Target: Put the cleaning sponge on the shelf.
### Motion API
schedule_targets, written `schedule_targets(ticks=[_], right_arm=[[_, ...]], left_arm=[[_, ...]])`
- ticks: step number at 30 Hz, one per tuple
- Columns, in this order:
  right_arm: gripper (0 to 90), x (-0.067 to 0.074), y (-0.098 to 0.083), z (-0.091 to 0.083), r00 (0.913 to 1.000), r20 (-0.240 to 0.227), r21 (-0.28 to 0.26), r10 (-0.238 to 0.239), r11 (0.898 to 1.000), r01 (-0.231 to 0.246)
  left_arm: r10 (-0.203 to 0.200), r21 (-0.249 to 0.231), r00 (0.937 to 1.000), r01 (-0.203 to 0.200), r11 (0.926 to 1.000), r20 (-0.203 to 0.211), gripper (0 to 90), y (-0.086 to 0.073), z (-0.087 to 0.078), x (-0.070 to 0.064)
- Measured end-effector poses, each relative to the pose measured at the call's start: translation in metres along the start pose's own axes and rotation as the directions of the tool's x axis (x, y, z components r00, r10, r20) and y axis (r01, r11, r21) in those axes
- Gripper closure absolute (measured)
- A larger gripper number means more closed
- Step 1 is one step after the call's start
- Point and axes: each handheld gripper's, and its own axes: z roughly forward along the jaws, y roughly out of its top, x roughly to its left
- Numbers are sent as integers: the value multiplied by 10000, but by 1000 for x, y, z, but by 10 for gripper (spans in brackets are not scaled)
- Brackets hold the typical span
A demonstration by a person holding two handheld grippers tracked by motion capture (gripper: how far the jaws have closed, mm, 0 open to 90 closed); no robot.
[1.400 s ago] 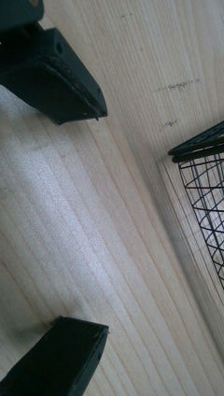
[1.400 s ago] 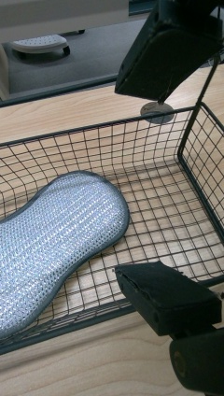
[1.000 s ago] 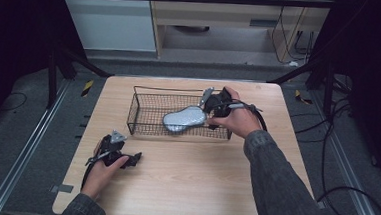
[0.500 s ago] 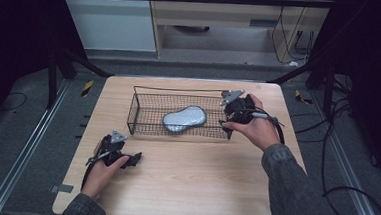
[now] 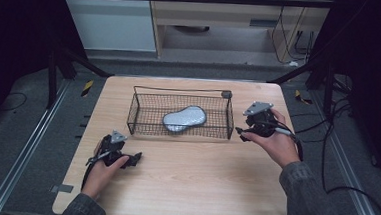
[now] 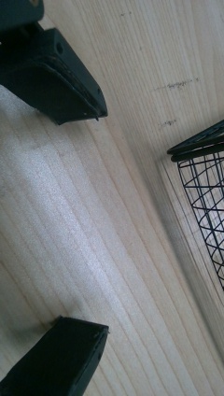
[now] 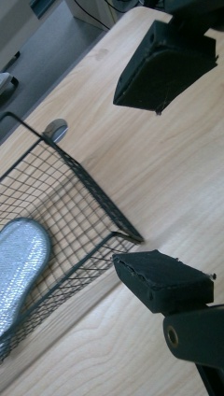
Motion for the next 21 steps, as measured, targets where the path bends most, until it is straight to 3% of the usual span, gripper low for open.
schedule_targets(ticks=[11, 21], right_arm=[[172, 4, -44, -7, 9977, 58, 113, 683, 9976, -683], [133, 10, -63, -10, 9943, 146, 165, 1057, 9942, -1059]], left_arm=[[-3, -1, 10000, 3, 10000, -10, 0, 0, 0, 0], [29, -2, 10000, -29, 10000, -22, 0, 0, 0, 0]])
